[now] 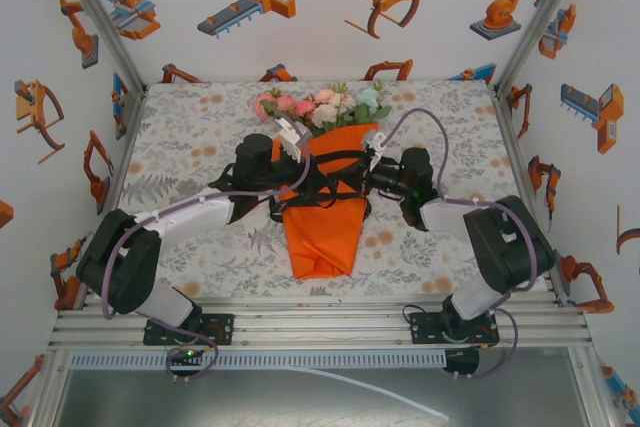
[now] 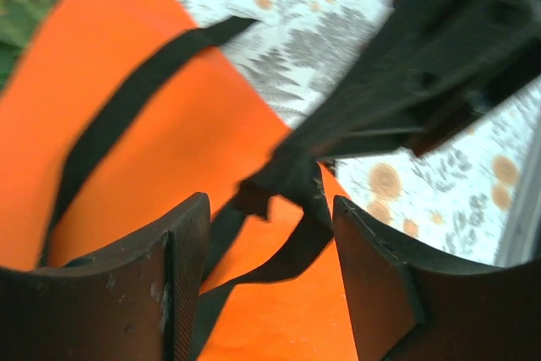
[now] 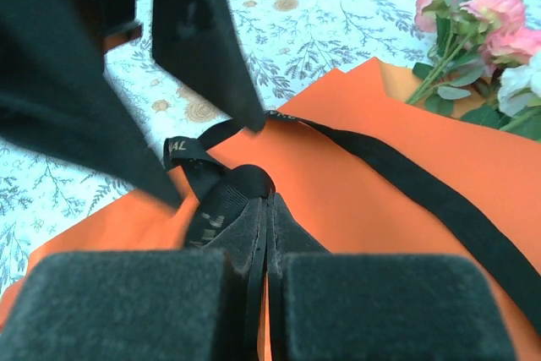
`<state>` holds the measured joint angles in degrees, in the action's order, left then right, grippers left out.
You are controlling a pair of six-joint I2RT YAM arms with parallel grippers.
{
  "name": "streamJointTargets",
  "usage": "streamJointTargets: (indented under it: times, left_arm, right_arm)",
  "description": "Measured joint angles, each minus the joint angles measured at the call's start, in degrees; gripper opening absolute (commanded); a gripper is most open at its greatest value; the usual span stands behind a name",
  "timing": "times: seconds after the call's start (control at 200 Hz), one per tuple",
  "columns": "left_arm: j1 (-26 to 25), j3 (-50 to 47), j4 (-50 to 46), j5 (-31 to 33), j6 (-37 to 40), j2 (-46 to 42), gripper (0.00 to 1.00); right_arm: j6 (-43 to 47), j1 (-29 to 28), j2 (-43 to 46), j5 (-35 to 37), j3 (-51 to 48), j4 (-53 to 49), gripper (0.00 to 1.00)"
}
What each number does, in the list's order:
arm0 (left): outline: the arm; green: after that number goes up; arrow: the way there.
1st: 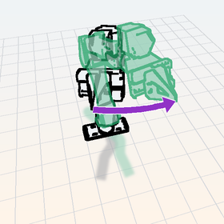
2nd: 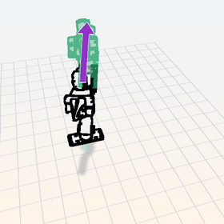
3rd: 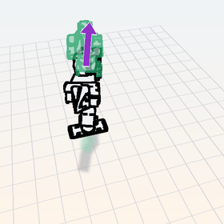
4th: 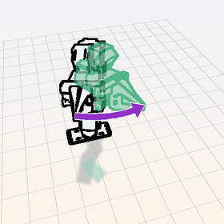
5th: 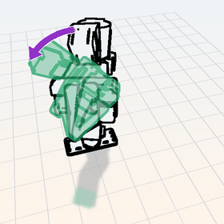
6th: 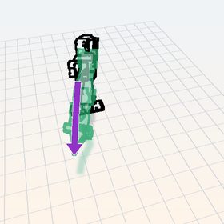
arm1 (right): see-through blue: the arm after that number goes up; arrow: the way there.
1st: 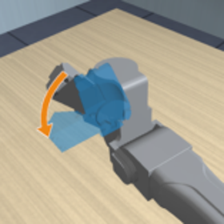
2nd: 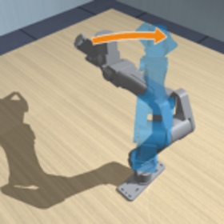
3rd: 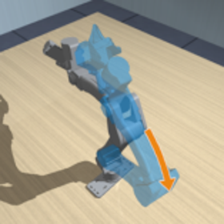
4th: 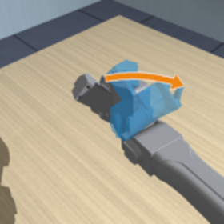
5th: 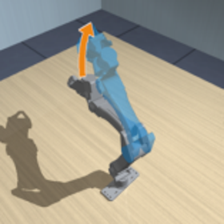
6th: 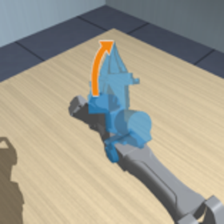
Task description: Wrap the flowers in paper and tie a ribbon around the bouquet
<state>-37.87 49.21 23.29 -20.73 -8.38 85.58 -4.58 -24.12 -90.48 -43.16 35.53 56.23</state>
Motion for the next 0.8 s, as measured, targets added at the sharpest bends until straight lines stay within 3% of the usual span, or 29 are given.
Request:
streamJointTargets:
  times: [0.145,0.225,0.436,0.706,0.766,0.801]
  left_arm:
    - [1.9,1.8,-4.8,10.4,-0.4,-1.8,0.61]
    - [3.1,3.3,-7.3,11.4,-0.3,-1.7,0.6]
    - [3.6,3.7,-8.0,4.9,-0.5,-0.6,0.63]
    - [3.2,3.3,2.4,-14.1,-1.9,3.8,0.71]
    - [2.8,4.5,4.7,-15.6,-2.6,6.6,0.69]
    - [2.5,5.3,5.6,-16.0,-2.8,8.4,0.6]
  right_arm:
    - [1.6,0.1,6.6,3.4,-0.5,-3.3,0.0]
    - [2.3,0.3,9.2,5.1,-0.3,-4.9,0.0]
    - [1.4,0.5,10.6,9.8,0.3,-8.7,0.0]
    - [1.1,0.7,13.2,13.6,2.1,-15.6,0.0]
    - [1.0,0.7,13.2,13.7,2.3,-16.5,0.0]
    - [0.9,0.7,13.2,13.7,2.3,-16.8,0.0]
